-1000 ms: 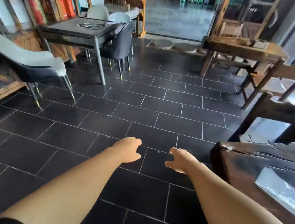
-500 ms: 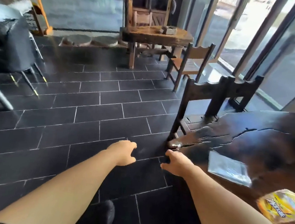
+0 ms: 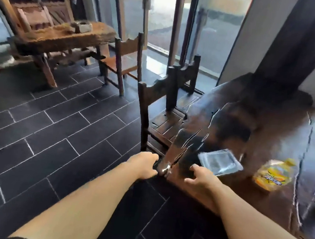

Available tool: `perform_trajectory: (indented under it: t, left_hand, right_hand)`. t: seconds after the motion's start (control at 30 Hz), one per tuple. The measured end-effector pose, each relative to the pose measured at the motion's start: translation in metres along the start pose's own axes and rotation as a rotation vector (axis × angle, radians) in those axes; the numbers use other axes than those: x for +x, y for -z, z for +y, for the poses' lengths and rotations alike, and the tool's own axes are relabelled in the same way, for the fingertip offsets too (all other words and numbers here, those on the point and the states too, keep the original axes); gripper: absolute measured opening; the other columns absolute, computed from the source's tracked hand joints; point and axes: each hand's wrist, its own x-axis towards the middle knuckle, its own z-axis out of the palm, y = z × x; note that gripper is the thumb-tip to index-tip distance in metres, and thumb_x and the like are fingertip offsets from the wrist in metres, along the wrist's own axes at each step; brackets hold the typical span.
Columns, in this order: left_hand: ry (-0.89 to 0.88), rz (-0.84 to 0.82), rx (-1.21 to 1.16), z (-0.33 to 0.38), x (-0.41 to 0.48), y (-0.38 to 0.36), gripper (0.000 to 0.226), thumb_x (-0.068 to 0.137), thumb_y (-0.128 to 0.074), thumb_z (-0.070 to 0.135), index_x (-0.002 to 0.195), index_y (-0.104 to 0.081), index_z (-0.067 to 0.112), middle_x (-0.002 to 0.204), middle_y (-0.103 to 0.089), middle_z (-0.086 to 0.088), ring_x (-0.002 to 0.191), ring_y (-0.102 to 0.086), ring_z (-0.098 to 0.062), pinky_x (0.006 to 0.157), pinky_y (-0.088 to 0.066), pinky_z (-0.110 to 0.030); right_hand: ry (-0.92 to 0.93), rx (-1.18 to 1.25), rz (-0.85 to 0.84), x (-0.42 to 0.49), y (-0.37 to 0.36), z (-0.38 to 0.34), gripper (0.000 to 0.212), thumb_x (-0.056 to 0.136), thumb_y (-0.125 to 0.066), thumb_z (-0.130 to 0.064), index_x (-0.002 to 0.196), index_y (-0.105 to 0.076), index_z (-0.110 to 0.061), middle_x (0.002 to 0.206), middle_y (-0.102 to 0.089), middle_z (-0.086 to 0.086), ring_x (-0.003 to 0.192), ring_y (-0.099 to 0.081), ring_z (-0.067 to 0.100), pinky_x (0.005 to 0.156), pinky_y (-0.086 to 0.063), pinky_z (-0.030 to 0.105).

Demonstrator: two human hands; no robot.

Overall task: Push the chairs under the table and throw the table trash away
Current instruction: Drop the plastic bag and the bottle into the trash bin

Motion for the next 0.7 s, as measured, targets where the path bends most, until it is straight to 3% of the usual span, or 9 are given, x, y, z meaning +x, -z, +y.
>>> perform_trajectory:
  t: [0.03, 0.1, 0.33, 0.47, 0.7]
  left_hand:
    - [0.008, -0.017, -0.014, 0.000, -0.005, 0.002, 0.051, 0.090, -0.060, 0.039, 0.135, -0.050, 0.017, 0.132, -0.055, -0.005, 0.125, -0.052, -0.030, 0.099, -0.047, -0.042]
    - [-0.141, -0.074, 0.027, 0.039, 0.053, 0.014, 0.052, 0.090, -0.060, 0.039, 0.136, -0.049, 0.016, 0.135, -0.055, -0.006, 0.126, -0.051, -0.031, 0.100, -0.046, -0.042]
    - [-0.265, -0.095, 0.118, 0.077, 0.115, 0.005, 0.054, 0.087, -0.062, 0.041, 0.134, -0.049, 0.017, 0.128, -0.056, -0.009, 0.122, -0.054, -0.030, 0.098, -0.047, -0.041]
    - [-0.320, -0.122, 0.140, 0.116, 0.156, -0.001, 0.059, 0.087, -0.062, 0.039, 0.139, -0.047, 0.016, 0.133, -0.055, -0.009, 0.125, -0.052, -0.029, 0.103, -0.045, -0.041]
    - [-0.373, -0.165, 0.144, 0.161, 0.214, -0.020, 0.053, 0.086, -0.061, 0.042, 0.131, -0.053, 0.015, 0.126, -0.059, -0.008, 0.120, -0.056, -0.028, 0.100, -0.046, -0.038]
  right_hand:
    - [-0.015, 0.006, -0.010, 0.001, -0.004, -0.001, 0.056, 0.084, -0.064, -0.048, 0.129, -0.053, -0.016, 0.126, -0.062, 0.008, 0.114, -0.060, 0.027, 0.093, -0.049, 0.036]
    - [-0.170, 0.079, 0.068, 0.008, 0.011, 0.044, 0.056, 0.087, -0.066, -0.044, 0.131, -0.052, -0.013, 0.131, -0.061, 0.010, 0.120, -0.058, 0.027, 0.098, -0.047, 0.036]
    - [-0.251, 0.129, 0.055, 0.014, 0.026, 0.090, 0.050, 0.088, -0.067, -0.040, 0.125, -0.056, -0.007, 0.126, -0.065, 0.011, 0.117, -0.060, 0.028, 0.090, -0.044, 0.033]
    - [-0.295, 0.190, 0.084, 0.021, 0.035, 0.131, 0.049, 0.087, -0.064, -0.037, 0.129, -0.057, -0.013, 0.126, -0.066, 0.008, 0.116, -0.060, 0.026, 0.094, -0.047, 0.033]
    - [-0.437, 0.335, 0.085, 0.029, 0.033, 0.181, 0.059, 0.090, -0.063, -0.041, 0.138, -0.049, -0.010, 0.135, -0.060, 0.011, 0.126, -0.055, 0.027, 0.102, -0.045, 0.034]
